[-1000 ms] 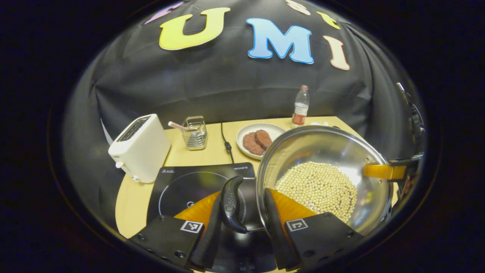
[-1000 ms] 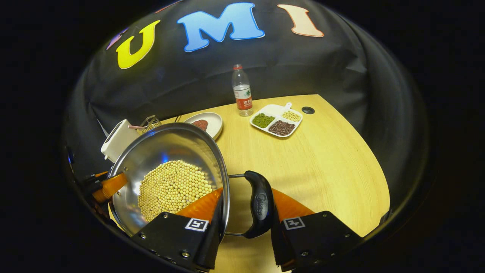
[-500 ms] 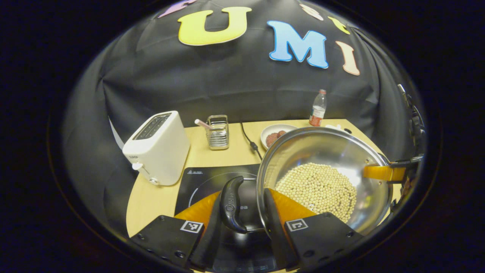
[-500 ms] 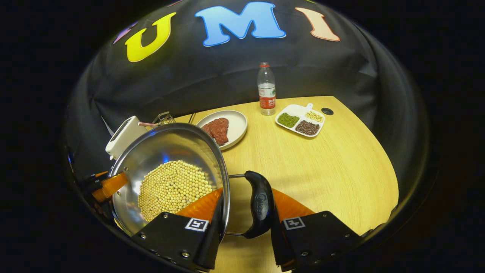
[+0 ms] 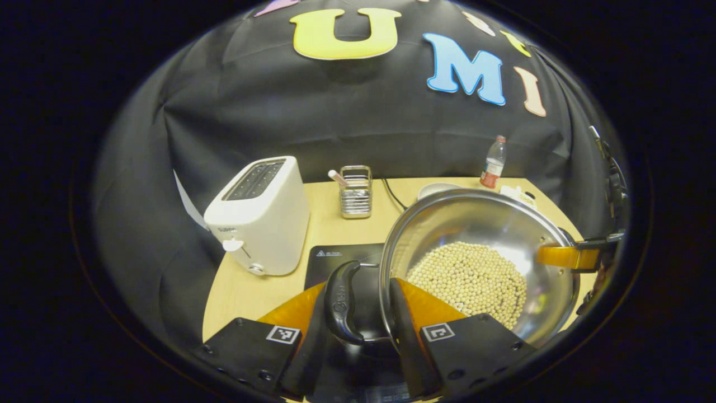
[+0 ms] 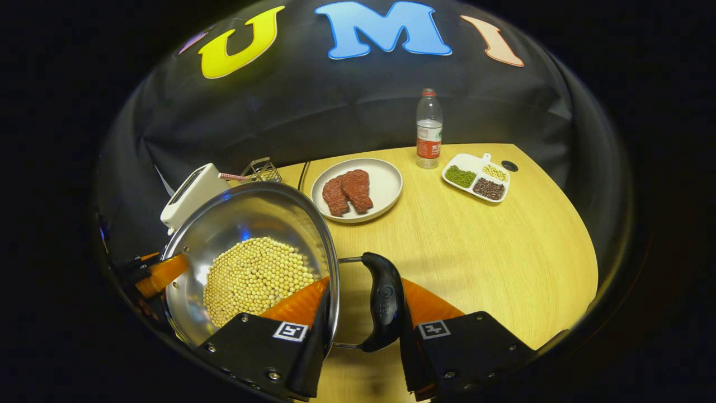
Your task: First push the handle of the pot to place it horizontally, then grasp the pot with both hands and set it on the induction cooktop.
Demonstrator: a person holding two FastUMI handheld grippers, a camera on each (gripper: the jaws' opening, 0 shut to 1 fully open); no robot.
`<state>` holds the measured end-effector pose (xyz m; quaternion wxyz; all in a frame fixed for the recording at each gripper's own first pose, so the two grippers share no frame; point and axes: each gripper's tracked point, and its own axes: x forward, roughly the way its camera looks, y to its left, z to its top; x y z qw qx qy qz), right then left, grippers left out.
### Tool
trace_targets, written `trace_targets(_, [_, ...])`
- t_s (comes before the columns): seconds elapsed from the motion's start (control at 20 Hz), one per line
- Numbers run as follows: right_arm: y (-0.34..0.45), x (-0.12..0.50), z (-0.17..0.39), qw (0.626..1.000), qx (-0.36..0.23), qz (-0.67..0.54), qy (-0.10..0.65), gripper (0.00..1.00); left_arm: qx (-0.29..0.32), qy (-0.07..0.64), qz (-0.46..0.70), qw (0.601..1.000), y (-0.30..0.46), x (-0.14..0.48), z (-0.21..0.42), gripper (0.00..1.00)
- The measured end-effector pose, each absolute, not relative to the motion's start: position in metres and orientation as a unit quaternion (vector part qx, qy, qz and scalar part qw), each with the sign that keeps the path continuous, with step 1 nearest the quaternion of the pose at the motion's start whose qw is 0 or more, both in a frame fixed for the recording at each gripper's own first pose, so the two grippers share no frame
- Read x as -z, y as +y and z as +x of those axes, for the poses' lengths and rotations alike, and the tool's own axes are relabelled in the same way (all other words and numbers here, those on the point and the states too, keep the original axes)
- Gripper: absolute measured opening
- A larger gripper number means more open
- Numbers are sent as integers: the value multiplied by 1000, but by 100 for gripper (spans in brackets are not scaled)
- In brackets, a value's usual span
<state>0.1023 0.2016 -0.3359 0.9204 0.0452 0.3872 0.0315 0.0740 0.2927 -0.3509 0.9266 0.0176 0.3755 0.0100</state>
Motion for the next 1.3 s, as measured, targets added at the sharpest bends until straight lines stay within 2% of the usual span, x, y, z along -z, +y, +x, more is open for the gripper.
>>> trace_targets(0.1, [212,337,104,920,-33,45,387,57,-12,377,16,926,300,349,73,62])
trace_targets(0.15, [217,338,105,920,-33,45,388,52,-13,378,14,925,304,348,73,65])
trace_targets(0.2, [222,340,106,920,-33,44,388,57,-15,380,13,925,310,348,73,62])
trace_targets(0.45, [244,340,109,923,-37,44,380,57,-17,380,8,925,339,358,76,62])
trace_targets(0.5, [248,341,110,924,-38,41,379,57,-18,380,8,925,343,358,75,65])
trace_targets(0.55, [252,342,111,923,-39,40,381,57,-18,382,8,924,348,358,74,62])
trace_targets(0.85, [270,349,114,924,-36,44,377,57,-14,387,1,922,367,370,79,61])
trace_targets(0.9, [273,351,115,924,-35,43,378,57,-13,388,1,921,370,373,79,65])
trace_targets(0.95, [275,353,116,924,-34,43,379,57,-13,389,0,921,372,375,80,62])
trace_targets(1.0, [277,355,116,923,-33,45,380,57,-12,391,0,920,375,377,80,68])
trace_targets(1.1, [279,359,117,923,-33,44,381,57,-10,395,-2,919,377,384,81,62])
trace_targets(1.3, [281,366,119,922,-29,42,383,57,-5,402,-9,916,378,395,81,62])
